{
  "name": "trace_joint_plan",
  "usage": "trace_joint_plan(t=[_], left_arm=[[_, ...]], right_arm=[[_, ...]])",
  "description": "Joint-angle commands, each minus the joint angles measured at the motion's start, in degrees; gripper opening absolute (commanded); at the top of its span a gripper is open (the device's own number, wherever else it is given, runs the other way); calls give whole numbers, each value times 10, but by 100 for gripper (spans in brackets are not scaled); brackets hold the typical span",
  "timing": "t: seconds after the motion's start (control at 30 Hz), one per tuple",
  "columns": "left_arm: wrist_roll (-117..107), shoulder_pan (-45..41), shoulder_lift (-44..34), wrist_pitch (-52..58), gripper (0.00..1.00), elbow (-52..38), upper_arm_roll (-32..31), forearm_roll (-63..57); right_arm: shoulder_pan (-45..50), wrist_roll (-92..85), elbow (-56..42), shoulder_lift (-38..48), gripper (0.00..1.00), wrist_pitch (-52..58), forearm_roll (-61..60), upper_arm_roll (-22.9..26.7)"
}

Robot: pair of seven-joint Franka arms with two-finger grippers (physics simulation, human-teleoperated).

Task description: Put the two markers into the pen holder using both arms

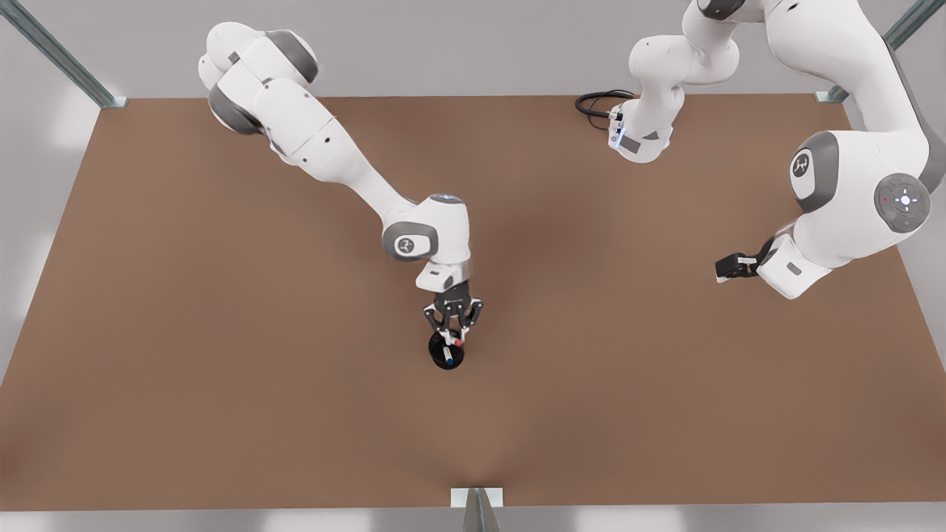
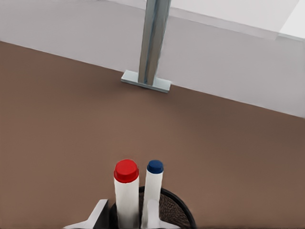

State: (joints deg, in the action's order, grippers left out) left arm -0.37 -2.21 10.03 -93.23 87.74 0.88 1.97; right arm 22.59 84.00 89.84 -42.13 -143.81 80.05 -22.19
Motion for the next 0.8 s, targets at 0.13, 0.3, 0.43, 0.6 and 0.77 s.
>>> trace_joint_plan(t=[0.13,0.3,0.43,0.6,0.77], left_arm=[[4,-6,-2,-5,100,-9,-1,-1],[35,-17,15,-4,100,-35,-4,-3],[33,-22,28,2,100,-44,-4,0],[33,-21,29,3,100,-47,-4,-2],[33,-22,29,3,100,-47,-4,-2]], right_arm=[[-126,11,-25,17,100,143,-170,-181],[-314,-278,-113,17,100,428,-287,-456],[-196,-533,-142,234,100,448,-647,-104],[-258,-877,19,341,100,467,-770,111],[-245,-929,-77,271,100,477,-793,158]])
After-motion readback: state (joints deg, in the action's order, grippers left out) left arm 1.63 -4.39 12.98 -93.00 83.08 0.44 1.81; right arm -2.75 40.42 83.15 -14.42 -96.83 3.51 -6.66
